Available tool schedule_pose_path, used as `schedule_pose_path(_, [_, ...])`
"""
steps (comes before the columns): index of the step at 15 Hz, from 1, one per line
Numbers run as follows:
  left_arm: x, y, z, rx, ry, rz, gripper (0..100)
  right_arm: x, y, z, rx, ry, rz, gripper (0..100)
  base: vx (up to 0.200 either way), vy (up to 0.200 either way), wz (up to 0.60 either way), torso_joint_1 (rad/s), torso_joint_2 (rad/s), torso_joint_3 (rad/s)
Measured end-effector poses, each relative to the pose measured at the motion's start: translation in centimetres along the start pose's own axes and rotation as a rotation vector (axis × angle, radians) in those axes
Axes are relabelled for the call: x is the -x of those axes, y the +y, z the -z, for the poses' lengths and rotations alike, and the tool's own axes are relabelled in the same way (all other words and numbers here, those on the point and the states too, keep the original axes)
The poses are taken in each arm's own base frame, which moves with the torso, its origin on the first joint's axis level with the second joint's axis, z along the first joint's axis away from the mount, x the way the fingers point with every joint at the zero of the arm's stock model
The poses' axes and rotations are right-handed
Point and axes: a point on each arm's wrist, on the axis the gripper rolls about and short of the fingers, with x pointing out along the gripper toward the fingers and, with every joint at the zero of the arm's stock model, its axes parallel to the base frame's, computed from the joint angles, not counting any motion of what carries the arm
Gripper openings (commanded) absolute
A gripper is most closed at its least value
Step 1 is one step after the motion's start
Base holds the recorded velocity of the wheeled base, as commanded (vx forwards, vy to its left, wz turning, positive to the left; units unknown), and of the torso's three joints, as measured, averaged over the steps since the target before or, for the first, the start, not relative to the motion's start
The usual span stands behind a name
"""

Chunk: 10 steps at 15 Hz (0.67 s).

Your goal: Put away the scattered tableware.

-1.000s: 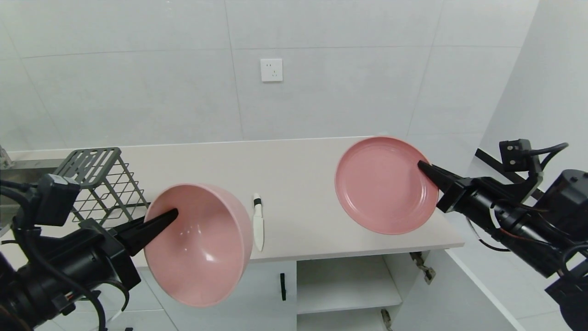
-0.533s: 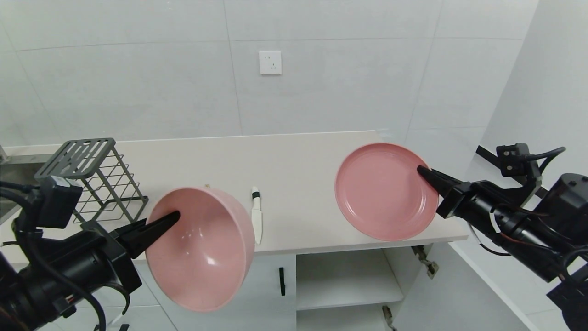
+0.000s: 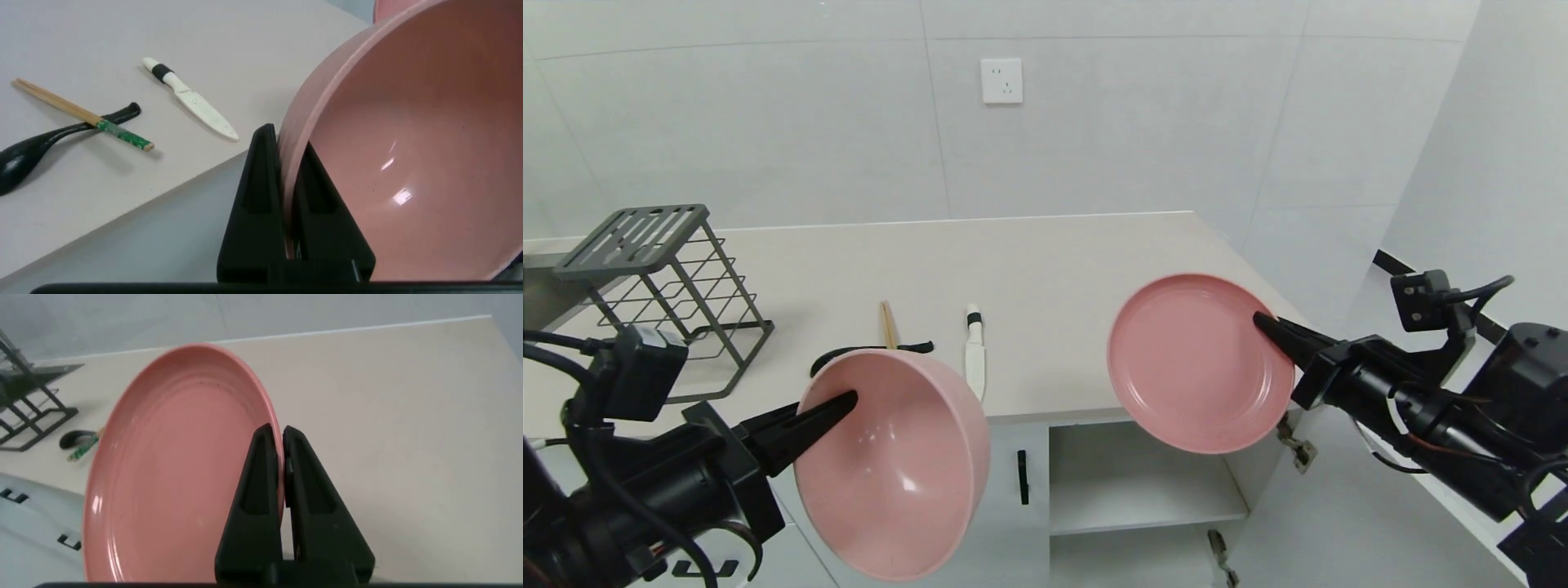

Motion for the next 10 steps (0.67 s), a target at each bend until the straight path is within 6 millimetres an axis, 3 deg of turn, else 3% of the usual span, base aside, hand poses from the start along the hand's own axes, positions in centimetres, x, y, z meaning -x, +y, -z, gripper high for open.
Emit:
schedule_pose_path(5, [-0.2,0.1,0.1,0.003,0.008,-0.003,0,1.2,1.0,1.5,0.140,0.077,-0.037,0,0.000,0.000,0.00,-0.032,0.07,0.037])
schedule_pose_path(10, [-0.2,0.1,0.3,0.004,0.018,-0.004,0,2.1,1.9,3.3,0.185,0.171,-0.085,0,0.000,0.000,0.00,-0.218,0.43,0.204])
